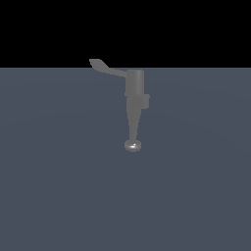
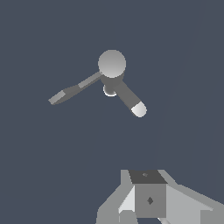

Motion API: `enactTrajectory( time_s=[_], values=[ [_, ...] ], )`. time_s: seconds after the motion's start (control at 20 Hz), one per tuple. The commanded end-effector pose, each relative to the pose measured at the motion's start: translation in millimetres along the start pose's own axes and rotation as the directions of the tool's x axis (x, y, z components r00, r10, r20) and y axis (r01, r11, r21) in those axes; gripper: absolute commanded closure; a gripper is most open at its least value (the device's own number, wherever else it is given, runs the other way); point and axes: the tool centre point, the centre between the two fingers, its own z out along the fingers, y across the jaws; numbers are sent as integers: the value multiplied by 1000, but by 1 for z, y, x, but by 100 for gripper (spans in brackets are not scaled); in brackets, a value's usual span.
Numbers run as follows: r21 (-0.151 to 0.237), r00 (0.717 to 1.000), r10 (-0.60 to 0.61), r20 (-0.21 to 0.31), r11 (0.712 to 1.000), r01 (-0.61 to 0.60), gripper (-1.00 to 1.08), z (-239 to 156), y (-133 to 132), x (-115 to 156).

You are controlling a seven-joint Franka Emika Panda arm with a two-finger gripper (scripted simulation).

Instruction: Turn on the faucet by rotating a designated handle.

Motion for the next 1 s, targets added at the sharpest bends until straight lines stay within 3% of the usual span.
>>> enactTrajectory(
  time_s=[0.0, 0.45, 0.95],
  values=[
    [4, 998, 62, 1, 998, -62, 108, 6, -9, 9],
    [14, 960, 280, 6, 960, -280, 108, 29, -40, 38],
    [18, 862, 506, 8, 862, -507, 108, 61, -74, 67]
  ],
)
